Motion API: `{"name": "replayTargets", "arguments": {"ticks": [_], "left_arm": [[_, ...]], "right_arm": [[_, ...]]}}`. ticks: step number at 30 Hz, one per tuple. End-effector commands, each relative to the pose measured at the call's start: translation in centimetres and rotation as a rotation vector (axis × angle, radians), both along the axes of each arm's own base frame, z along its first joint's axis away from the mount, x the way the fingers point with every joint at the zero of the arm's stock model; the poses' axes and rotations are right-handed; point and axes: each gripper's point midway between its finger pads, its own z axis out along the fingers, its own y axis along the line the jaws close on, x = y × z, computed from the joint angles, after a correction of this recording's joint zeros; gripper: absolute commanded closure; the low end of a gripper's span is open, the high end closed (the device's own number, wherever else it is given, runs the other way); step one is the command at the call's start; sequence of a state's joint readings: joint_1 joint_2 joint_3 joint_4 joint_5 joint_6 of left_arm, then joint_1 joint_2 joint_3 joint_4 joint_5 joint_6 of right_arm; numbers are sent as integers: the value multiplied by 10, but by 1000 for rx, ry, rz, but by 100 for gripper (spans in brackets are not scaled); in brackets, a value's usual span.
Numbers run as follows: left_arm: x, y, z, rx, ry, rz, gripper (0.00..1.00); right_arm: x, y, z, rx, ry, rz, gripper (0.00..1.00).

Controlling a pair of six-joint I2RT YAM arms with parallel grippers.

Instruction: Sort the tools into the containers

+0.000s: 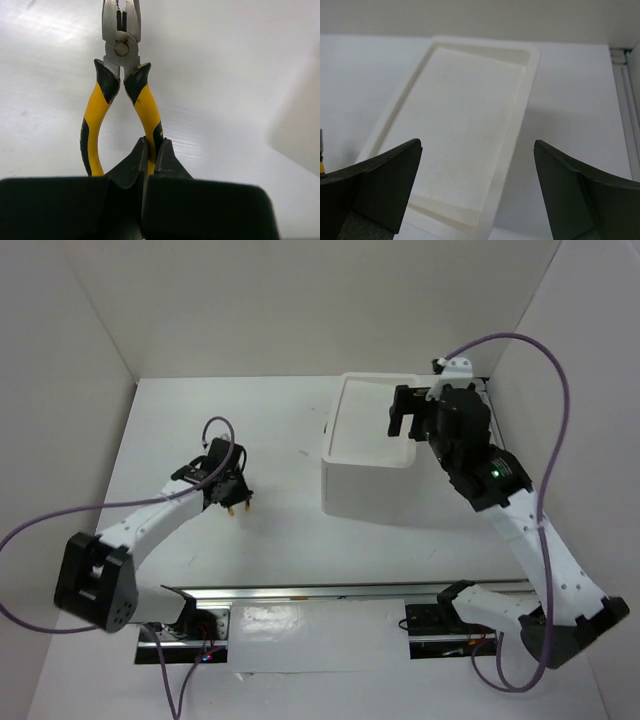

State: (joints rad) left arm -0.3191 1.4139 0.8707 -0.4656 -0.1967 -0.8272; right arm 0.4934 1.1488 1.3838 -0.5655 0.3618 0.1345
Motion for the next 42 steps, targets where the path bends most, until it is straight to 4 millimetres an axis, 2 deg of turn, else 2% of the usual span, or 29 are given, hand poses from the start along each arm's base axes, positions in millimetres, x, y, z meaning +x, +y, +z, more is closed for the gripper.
{"name": "replayTargets", "arguments": {"ticks": [1, 3, 4, 6, 7, 8, 9, 10, 12, 13, 16, 17, 22, 23, 24, 25, 26, 27, 28, 29, 31, 32, 33, 35, 36, 39, 40, 41, 42], "left_arm": [[36, -57, 160, -151, -492, -233, 100], [36, -81, 214, -223, -627, -333, 100], [29, -106, 259, -301, -721, -443, 100], [31, -134, 302, -373, -821, -547, 100], [21, -156, 342, -445, -890, -667, 100], [34, -176, 338, -463, -868, -703, 100], [38, -190, 346, -486, -877, -739, 100], [32, -210, 375, -539, -924, -814, 100], [44, -235, 373, -566, -901, -847, 100], [60, -252, 363, -590, -874, -874, 100], [75, -280, 343, -627, -818, -887, 100], [83, -291, 327, -635, -782, -906, 100], [102, -314, 282, -654, -684, -896, 100], [105, -316, 275, -660, -656, -884, 95], [103, -322, 271, -661, -641, -891, 69], [103, -322, 273, -671, -647, -886, 51], [102, -324, 262, -659, -626, -876, 35], [100, -323, 265, -662, -636, -877, 23], [96, -320, 284, -671, -679, -883, 11], [91, -316, 288, -670, -678, -883, 8], [85, -306, 301, -649, -705, -866, 6], [70, -290, 334, -652, -773, -856, 6], [74, -272, 329, -601, -776, -793, 5], [69, -235, 343, -541, -811, -689, 0], [61, -193, 347, -448, -806, -558, 0], [42, -125, 336, -260, -768, -372, 0], [26, -73, 323, -137, -730, -240, 0], [16, -49, 316, -102, -711, -181, 0], [7, -26, 295, -46, -672, -131, 0]], "right_arm": [[-23, -20, 78, 118, -273, -50, 0], [-31, -33, 91, 151, -341, -98, 0], [-40, -44, 93, 170, -365, -138, 0], [-43, -49, 90, 165, -361, -154, 0], [-45, -51, 91, 169, -354, -164, 0], [-43, -50, 87, 154, -333, -163, 0], [-41, -50, 83, 153, -312, -174, 0], [-41, -49, 77, 145, -287, -175, 0], [-41, -50, 75, 139, -279, -175, 0], [-40, -49, 71, 144, -270, -177, 0], [-40, -51, 69, 137, -263, -185, 0], [-41, -53, 66, 118, -255, -192, 0], [-41, -53, 66, 98, -243, -190, 0], [-41, -54, 66, 88, -243, -188, 0], [-39, -53, 69, 88, -245, -188, 0], [-40, -53, 70, 86, -241, -188, 0], [-37, -53, 62, 67, -217, -196, 0], [-35, -53, 61, 47, -207, -193, 0], [-36, -53, 65, 52, -214, -194, 0], [-34, -52, 60, 40, -195, -193, 0], [-36, -53, 63, 52, -198, -195, 0], [-38, -54, 61, 42, -184, -195, 0], [-43, -56, 72, 70, -193, -200, 0], [-48, -58, 77, 66, -172, -201, 0], [-53, -63, 78, 66, -146, -223, 0], [-65, -73, 78, 48, -131, -243, 0], [-73, -80, 83, 56, -147, -252, 0], [-78, -82, 81, 64, -143, -255, 0], [-83, -88, 79, 52, -137, -274, 0]]}}
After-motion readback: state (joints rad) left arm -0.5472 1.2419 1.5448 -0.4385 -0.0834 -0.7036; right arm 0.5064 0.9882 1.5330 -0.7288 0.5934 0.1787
